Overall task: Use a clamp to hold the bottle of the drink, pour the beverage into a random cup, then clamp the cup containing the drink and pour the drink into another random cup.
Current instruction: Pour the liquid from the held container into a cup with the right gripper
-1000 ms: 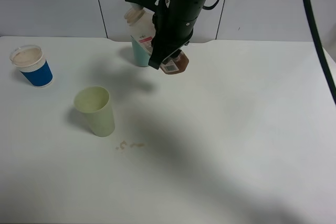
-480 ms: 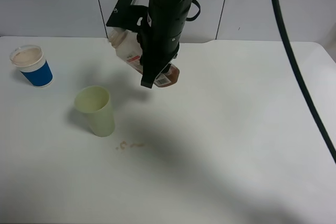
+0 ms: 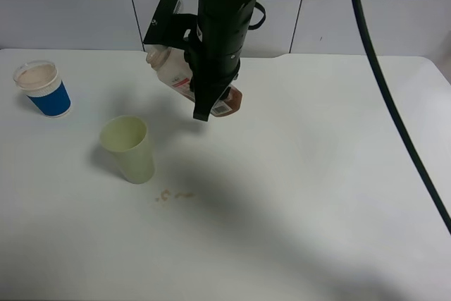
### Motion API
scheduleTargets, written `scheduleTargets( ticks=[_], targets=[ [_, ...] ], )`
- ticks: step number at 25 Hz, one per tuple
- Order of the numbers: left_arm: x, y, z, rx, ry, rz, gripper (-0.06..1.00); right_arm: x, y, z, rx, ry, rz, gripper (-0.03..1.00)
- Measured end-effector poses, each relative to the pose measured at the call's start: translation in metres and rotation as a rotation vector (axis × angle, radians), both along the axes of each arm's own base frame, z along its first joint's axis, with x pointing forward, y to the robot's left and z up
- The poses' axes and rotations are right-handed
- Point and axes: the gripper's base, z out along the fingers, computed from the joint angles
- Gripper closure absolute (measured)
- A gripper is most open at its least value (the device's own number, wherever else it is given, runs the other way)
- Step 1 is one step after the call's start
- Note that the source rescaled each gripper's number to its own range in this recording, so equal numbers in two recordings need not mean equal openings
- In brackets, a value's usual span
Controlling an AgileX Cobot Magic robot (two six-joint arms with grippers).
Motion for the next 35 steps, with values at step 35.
scheduleTargets(
  ticks=[35],
  targets=[
    [0.000, 0.000, 0.000, 0.000, 0.000, 0.000, -0.06, -0.034, 0.037, 0.020, -0.228, -0.109, 0.187, 0.96]
  ],
)
